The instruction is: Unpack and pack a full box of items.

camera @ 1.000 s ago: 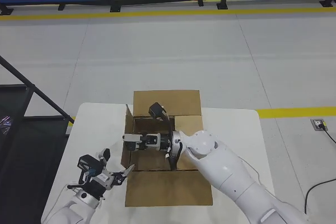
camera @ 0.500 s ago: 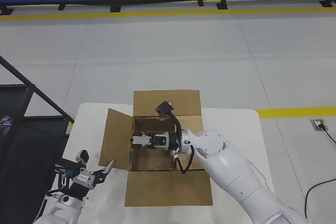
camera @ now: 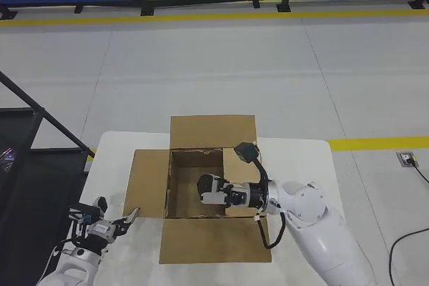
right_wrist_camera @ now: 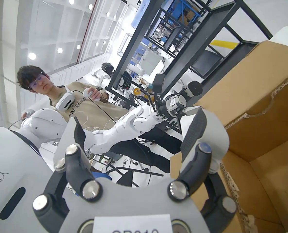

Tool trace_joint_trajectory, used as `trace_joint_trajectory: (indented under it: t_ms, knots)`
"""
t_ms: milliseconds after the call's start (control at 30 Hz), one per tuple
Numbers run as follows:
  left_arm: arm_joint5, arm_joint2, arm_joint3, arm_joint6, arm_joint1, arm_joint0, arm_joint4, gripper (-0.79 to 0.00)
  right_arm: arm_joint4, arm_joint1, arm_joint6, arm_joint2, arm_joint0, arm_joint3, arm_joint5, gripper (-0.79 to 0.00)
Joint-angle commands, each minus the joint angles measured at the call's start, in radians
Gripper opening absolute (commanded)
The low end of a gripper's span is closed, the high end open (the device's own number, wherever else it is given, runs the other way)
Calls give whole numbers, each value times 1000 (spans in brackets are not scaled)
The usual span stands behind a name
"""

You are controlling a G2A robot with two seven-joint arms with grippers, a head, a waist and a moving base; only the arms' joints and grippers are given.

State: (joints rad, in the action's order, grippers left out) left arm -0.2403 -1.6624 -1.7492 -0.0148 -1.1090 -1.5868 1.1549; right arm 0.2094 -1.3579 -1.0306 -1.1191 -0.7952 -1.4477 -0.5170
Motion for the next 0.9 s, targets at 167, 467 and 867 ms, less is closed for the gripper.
trace_joint_trajectory:
  t_ms: [167, 467, 867]
  knots:
    - [3, 11, 53, 21, -2, 29, 10, 0, -16, 19, 43, -60, -57, -59, 10, 0]
    - [-20, -61, -48, -43, 0, -29, -15, 0, -33, 20, 64, -69, -63, -62, 23, 0]
    - [-120, -210, -329, -45, 6, -116, -107, 0, 2, 48, -7, -136, -107, -88, -92, 0]
